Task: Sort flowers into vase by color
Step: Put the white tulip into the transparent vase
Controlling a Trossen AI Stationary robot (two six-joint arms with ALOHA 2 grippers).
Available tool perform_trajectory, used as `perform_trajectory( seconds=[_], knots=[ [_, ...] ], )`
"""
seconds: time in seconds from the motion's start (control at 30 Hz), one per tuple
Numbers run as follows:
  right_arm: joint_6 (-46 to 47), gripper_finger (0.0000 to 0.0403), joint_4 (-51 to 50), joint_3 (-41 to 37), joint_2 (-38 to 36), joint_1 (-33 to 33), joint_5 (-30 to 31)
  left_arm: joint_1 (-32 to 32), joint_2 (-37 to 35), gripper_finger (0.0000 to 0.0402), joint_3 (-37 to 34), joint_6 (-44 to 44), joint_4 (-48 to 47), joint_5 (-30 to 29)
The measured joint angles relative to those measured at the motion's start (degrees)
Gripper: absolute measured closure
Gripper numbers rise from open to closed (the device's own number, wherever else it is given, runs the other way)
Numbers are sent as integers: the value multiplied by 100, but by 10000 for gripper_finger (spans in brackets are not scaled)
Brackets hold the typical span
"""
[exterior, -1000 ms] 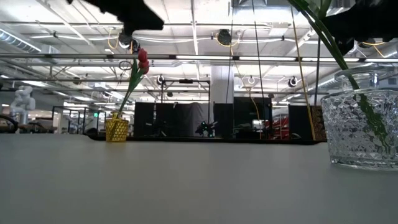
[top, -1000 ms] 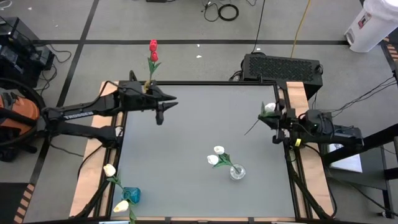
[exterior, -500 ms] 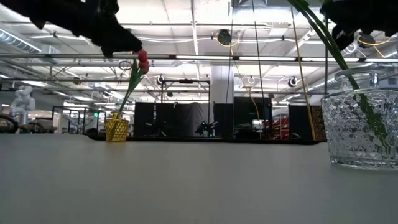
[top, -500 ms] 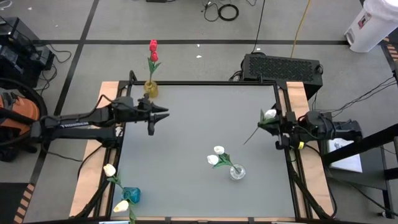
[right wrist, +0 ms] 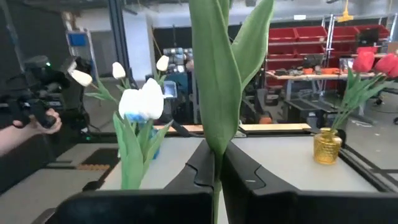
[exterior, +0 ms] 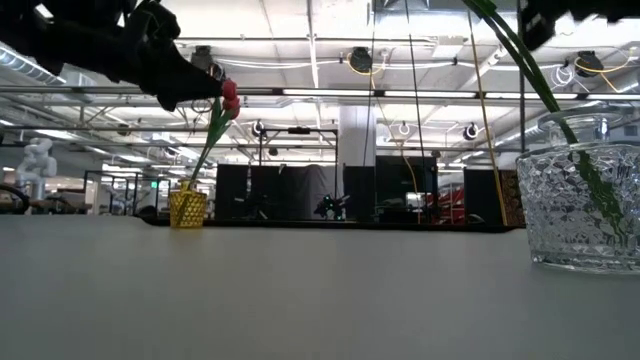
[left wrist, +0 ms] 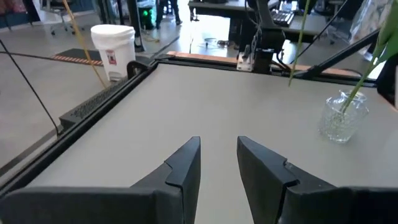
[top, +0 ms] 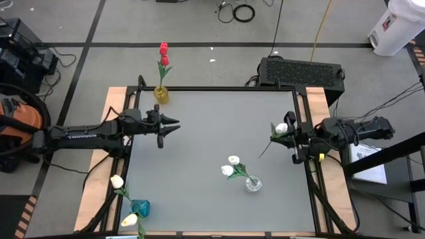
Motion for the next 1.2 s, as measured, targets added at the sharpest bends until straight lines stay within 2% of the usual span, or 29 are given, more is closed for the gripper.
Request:
perform_trajectory(
  seconds=[0.23, 0.43, 0.53, 0.93, 1.2],
  knots=[
    [-155, 402, -292, 836, 770, 358, 242, 0, 2, 291, -140, -27, 186, 12],
    [-165, 402, -296, 1235, 1345, 891, 254, 0, 2, 291, -140, -32, 193, 12],
    [-187, 402, -294, 1352, 1564, 1209, 485, 0, 2, 291, -140, -33, 192, 13],
    [-284, 403, -220, 1787, 1952, 2265, 1438, 0, 2, 291, -140, -41, 192, 14],
    [-284, 403, 233, 1845, 2241, 2646, 1472, 0, 2, 291, -140, -56, 190, 14]
  ],
)
